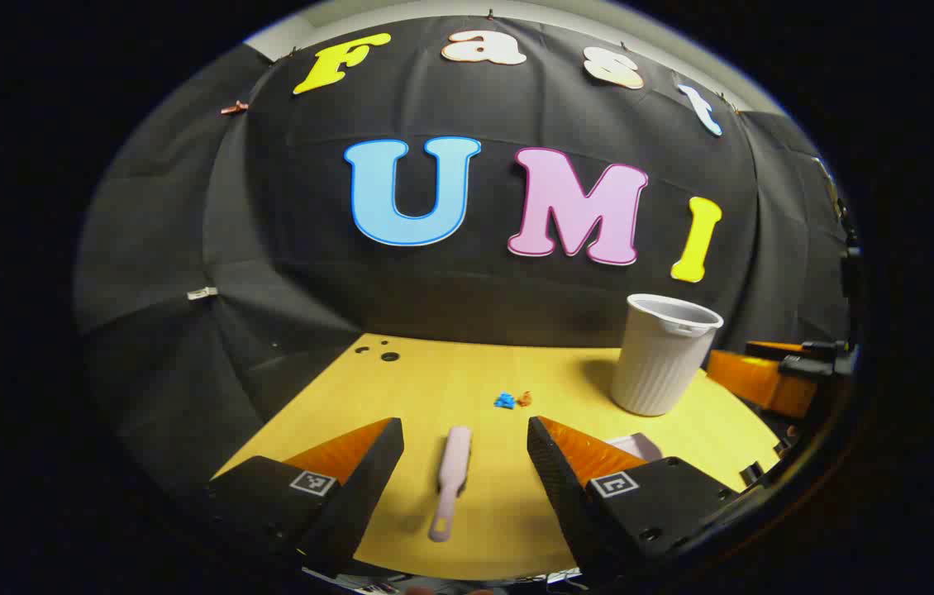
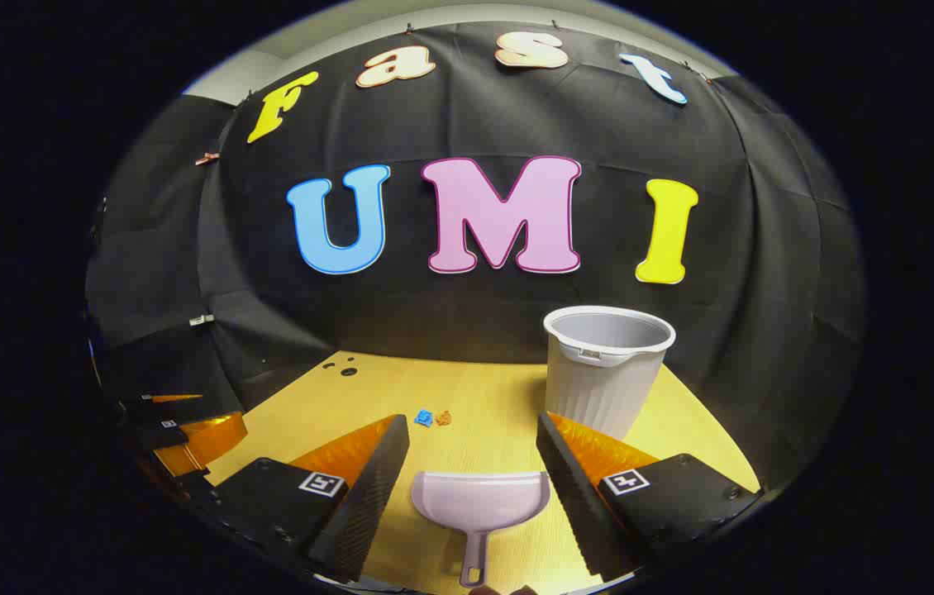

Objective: Pick up the small broom and dustpan from the desktop, sweep the trash into the dustpan with the broom, and then empty the trash into the garbage bin.

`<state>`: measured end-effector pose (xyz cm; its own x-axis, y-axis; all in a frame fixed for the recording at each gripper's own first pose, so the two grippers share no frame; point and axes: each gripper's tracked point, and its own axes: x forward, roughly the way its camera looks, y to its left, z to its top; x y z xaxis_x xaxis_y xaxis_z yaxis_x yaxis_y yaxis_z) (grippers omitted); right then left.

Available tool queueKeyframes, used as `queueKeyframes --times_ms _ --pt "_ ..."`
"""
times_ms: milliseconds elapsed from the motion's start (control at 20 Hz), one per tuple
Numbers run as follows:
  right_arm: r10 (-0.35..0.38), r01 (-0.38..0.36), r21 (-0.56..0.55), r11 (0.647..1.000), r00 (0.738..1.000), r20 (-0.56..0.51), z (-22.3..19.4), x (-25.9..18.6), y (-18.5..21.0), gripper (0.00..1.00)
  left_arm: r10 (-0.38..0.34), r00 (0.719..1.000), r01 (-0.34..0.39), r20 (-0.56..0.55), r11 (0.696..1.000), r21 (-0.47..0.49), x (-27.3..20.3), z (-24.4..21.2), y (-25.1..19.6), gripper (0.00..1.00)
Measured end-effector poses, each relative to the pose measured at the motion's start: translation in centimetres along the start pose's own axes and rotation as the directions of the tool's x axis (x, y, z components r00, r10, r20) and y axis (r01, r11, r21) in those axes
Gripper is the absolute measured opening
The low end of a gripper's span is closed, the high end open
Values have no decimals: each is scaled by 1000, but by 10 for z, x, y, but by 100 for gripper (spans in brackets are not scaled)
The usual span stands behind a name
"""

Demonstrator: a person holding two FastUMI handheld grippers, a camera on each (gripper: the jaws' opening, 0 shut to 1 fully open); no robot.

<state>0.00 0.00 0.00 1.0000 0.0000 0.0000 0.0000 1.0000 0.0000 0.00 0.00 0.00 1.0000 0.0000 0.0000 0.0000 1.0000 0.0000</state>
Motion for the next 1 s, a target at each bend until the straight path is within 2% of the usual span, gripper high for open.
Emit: queueKeyframes --times_ms 300,500,650,850,1000 --pt "-24 26 44 999 998 -50 -11 8 -6 97 -18 1000 19 -24 999 36 7 -9 0 96" --pt "-36 45 89 995 994 -101 -19 10 -6 99 -32 999 33 -28 999 14 9 -13 1 96" --pt "-73 82 104 991 994 -81 -11 11 -12 99 -38 999 39 -35 999 18 12 -14 4 96" --pt "-91 106 120 987 987 -129 -23 18 -13 99 -30 992 35 -122 999 38 22 -35 10 96" --pt "-96 112 81 990 979 -181 -36 21 -18 99 -23 972 35 -232 998 44 29 -64 16 96"
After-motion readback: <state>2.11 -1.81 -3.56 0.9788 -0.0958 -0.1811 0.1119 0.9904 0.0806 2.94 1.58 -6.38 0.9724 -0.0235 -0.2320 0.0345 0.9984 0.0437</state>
